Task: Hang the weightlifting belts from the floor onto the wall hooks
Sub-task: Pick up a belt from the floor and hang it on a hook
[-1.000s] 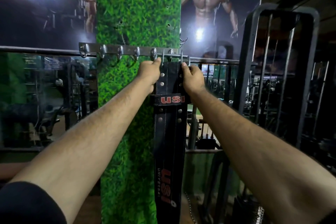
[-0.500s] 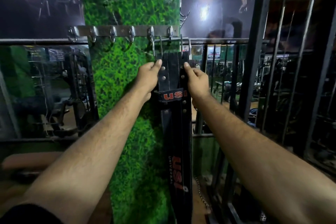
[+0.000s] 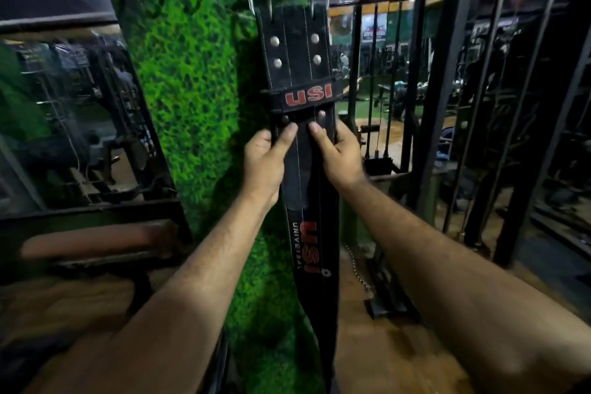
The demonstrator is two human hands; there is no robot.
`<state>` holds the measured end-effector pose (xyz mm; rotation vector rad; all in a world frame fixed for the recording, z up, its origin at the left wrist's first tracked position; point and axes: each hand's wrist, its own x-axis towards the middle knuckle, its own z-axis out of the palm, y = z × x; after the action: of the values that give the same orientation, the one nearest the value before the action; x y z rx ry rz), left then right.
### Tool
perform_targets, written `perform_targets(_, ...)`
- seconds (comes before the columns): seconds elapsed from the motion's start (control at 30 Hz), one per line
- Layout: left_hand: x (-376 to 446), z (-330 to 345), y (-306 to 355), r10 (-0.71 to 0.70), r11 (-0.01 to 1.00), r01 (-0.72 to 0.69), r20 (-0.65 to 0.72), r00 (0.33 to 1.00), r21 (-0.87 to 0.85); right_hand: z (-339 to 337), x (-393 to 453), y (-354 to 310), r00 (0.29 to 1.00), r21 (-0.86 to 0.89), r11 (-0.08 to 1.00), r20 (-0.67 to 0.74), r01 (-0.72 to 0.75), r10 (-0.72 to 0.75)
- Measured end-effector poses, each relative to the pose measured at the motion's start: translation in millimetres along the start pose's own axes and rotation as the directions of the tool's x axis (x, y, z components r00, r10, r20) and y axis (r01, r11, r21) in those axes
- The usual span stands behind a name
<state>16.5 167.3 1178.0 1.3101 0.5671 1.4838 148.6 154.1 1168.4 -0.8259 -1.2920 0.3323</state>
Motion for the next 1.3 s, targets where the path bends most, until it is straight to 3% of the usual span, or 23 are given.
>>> perform_targets(0.07,-4.4,-9.6,-20.7,0.032,0.998,-0.033,0.019,0.999,0.052,1.6,-6.0,9.2,1.0,0.021,1.0,0.009,-0.023,0.022)
perform_targets(0.27,-23.8,-32.0,-60.8,-0.008,0.989,0.024,-0.102,0.995,0.149,0.8,-71.3,67.5,0.956,-0.062,0.959,0.078,-0.278,0.282)
perform_targets(0.47,-62.0,-56.0,-120.8,-0.11,0.969,0.146,-0.18,0.978,0.202,-3.4,-102.8,94.7,0.93,-0.137,0.932,0.114,-0.334,0.35)
perform_targets(0.73,-109.5,-95.8,-200.8,-0.225,0.914,0.277,-0.196,0.954,0.297,-16.3,-160.0,160.0,0.825,-0.34,0.841,0.241,-0.422,0.512)
perform_targets(1.0,-129.5,-122.7,-250.7,-0.335,0.775,0.364,-0.152,0.93,0.516,-25.5,-225.3,211.0,0.697,-0.581,0.661,0.21,-0.475,0.686)
perform_targets(1.13,-143.0,-136.9,-281.9,-0.37,0.721,0.375,-0.133,0.919,0.584,-22.7,-254.1,229.3,0.635,-0.735,0.527,0.171,-0.427,0.753)
perform_targets(1.3,-174.3,-158.0,-323.9,-0.427,0.633,0.41,-0.145,0.892,0.656,-10.4,-293.0,247.9,0.627,-0.81,0.428,0.098,-0.401,0.773)
